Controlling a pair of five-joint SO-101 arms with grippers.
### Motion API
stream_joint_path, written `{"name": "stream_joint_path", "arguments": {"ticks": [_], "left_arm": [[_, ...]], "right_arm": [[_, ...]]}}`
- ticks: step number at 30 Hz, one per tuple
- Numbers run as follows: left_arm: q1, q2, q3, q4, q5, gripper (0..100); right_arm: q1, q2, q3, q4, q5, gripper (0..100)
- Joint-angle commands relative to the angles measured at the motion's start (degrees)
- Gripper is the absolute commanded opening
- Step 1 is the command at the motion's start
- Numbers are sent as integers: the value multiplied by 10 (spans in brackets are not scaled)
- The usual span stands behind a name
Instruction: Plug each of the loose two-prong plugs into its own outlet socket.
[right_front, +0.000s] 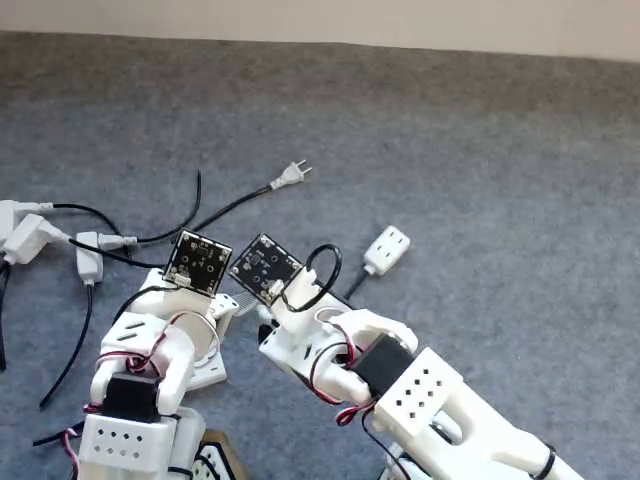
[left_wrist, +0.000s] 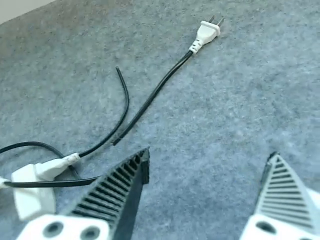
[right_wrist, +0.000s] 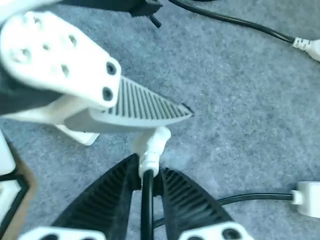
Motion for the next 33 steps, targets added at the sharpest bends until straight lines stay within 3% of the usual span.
{"name": "stream_joint_path", "arguments": {"ticks": [1, 8, 12, 18, 23, 28, 30, 33], "left_arm": [[27, 6, 5, 16, -12, 364], [11, 1, 0, 14, -12, 364], [-35, 2, -28, 14, -12, 364], [-112, 6, -79, 16, -44, 364], [-160, 6, -99, 36, -75, 364], [-168, 6, -98, 36, -77, 364], [-169, 6, -96, 36, -77, 364], [-169, 6, -91, 37, -77, 364]], "right_arm": [[42, -36, -37, -5, -8, 5], [42, -35, -1, 3, -5, 5], [44, -35, 62, 1, 37, 5], [100, -35, 146, -19, 42, 5], [151, -39, 157, 58, 113, 10], [138, -36, 117, 107, 115, 12], [117, -36, 100, 125, 115, 43], [77, -35, 84, 130, 117, 167]]}}
